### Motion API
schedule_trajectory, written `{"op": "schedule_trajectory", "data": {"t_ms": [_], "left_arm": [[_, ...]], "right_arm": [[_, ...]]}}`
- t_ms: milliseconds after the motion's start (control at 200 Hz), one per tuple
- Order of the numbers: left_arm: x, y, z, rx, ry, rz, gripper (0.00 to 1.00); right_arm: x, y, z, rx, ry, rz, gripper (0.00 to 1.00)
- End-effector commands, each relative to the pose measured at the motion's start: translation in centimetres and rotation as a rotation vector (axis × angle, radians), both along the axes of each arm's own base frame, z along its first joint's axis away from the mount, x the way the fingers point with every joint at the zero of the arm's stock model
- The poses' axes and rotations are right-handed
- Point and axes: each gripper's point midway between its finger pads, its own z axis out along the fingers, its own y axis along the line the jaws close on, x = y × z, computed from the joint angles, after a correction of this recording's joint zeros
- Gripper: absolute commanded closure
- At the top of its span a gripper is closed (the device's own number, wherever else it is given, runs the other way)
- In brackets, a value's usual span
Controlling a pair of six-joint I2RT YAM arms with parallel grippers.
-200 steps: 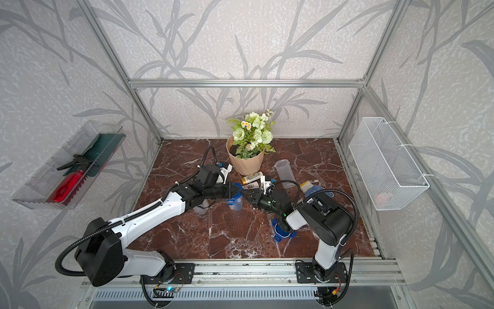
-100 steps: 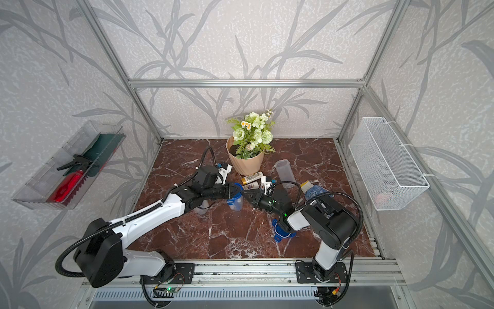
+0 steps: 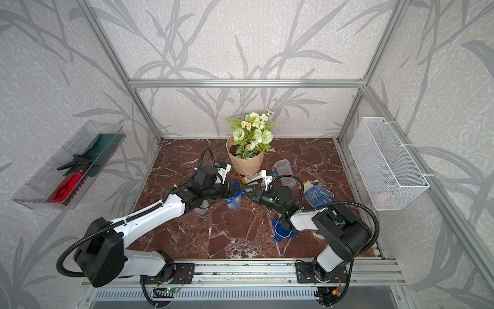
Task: Take out toiletry kits
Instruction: Unfasten the latch on the container.
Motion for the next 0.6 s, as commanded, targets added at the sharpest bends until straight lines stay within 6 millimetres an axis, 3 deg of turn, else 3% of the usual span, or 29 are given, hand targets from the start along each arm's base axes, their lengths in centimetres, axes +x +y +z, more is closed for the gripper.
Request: {"op": "schedule_trajectory", "data": {"t_ms": [0, 90, 215, 395, 595], "left_arm": [[-4.3, 3.9, -7.2, 0.225, 0.268, 0.029, 1.0], [-3.5, 3.8, -5.0, 0.222, 0.215, 0.026, 1.0], [-2.0, 2.7, -1.3, 0.17, 0.123, 0.01, 1.0], [-0.2, 0.6, 3.3, 0.102, 0.047, -0.023, 0.97], [-0.3, -0.2, 6.6, 0.053, -0.007, -0.049, 0.96]], "right_arm": [[-0.2, 0.5, 2.1, -0.059, -0.083, 0.022, 0.73], [-0.2, 0.2, 1.5, -0.216, -0.105, 0.017, 0.73], [0.1, -1.6, -0.2, -0.476, -0.122, -0.032, 0.73], [1.1, -3.5, -2.8, -0.685, -0.1, -0.086, 1.0], [2.1, -3.9, -5.0, -0.897, -0.101, -0.066, 1.0]]}}
